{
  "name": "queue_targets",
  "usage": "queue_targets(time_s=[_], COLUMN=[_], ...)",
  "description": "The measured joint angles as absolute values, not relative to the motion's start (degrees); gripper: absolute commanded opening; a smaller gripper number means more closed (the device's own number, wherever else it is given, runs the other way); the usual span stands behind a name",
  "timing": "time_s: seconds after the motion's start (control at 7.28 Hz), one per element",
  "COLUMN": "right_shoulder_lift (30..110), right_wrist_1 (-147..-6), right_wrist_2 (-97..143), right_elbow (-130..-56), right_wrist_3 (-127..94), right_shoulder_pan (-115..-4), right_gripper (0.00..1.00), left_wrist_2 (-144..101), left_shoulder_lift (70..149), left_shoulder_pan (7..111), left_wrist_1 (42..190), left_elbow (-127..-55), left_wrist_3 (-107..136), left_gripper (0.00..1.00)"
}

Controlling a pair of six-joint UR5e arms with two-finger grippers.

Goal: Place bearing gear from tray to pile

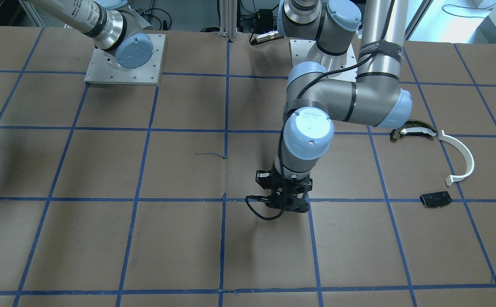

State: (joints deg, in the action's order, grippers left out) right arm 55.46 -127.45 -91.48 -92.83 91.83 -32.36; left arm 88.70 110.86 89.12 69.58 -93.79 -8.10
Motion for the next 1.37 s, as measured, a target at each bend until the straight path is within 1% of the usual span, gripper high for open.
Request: queue_targets(time_s=[0.27, 0.41, 0.55, 0.82, 1.1, 1.37], right_shoulder_lift=[56.29, 58.17, 61.43, 69.91, 78.25, 84.16], right_wrist_1=[-127.01, -126.10, -123.36, -112.16, -100.51, -92.78], right_wrist_2=[-92.97, -94.35, -95.23, -96.29, -97.42, -97.75], right_elbow=[-92.79, -92.76, -92.78, -92.93, -93.23, -93.23], right_wrist_3=[91.43, 90.60, 88.33, 79.17, 66.27, 52.89], right_shoulder_pan=[-32.38, -32.73, -33.76, -38.45, -45.38, -54.16], right_gripper=[0.06, 0.07, 0.07, 0.08, 0.08, 0.08], left_wrist_2=[88.96, 88.96, 89.06, 90.29, 93.31, 94.27], left_shoulder_lift=[108.82, 107.89, 106.97, 105.85, 106.57, 108.03], left_shoulder_pan=[79.29, 74.29, 69.68, 61.15, 52.14, 46.69], left_wrist_1=[70.13, 70.15, 70.12, 70.13, 69.95, 68.88], left_elbow=[-95.03, -96.22, -97.58, -99.26, -100.36, -102.50], left_wrist_3=[-21.21, -27.70, -31.91, -38.60, -43.89, -46.28], left_gripper=[0.00, 0.00, 0.00, 0.00, 0.00, 0.00])
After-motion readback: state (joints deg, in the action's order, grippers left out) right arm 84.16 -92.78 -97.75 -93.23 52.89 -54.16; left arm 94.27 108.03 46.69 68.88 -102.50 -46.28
